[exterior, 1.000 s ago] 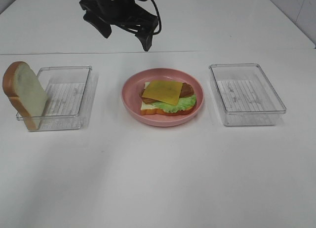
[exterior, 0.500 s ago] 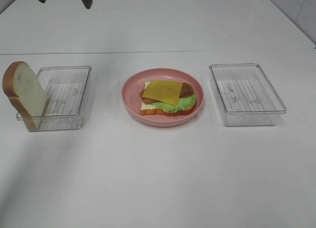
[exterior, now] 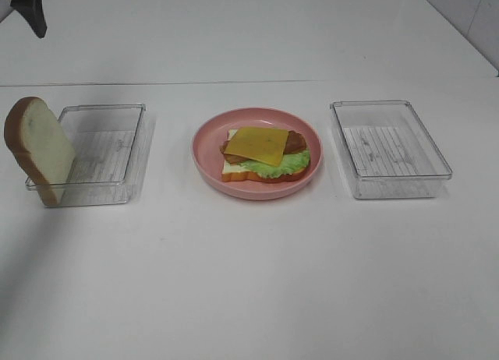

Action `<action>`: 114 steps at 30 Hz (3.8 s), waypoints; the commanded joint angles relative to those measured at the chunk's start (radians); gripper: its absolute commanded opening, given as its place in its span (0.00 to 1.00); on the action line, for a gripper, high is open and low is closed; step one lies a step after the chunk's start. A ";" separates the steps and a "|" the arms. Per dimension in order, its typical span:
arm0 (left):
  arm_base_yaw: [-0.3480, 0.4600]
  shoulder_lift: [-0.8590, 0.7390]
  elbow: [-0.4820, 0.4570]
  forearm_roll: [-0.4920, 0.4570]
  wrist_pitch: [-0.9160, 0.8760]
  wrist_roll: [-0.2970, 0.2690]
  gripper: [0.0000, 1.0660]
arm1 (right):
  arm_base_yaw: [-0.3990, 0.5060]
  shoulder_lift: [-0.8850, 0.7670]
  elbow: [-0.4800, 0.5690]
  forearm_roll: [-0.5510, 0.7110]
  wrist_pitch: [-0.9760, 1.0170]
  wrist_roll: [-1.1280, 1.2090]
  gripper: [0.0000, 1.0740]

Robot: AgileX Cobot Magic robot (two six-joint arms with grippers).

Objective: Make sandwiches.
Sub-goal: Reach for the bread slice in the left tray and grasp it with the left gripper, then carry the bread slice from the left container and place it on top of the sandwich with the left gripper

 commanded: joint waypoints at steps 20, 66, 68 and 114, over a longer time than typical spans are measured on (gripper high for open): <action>-0.042 -0.077 0.283 -0.077 0.078 0.028 0.94 | -0.002 -0.030 0.002 -0.003 -0.009 -0.006 0.89; -0.068 0.068 0.282 -0.026 0.105 -0.020 0.00 | -0.002 -0.030 0.002 -0.003 -0.009 -0.006 0.89; -0.068 0.019 0.282 -0.044 0.105 -0.020 0.00 | -0.002 -0.030 0.002 -0.003 -0.009 -0.006 0.89; -0.333 0.209 0.235 -1.059 -0.391 0.327 0.00 | -0.002 -0.030 0.002 -0.003 -0.009 -0.006 0.89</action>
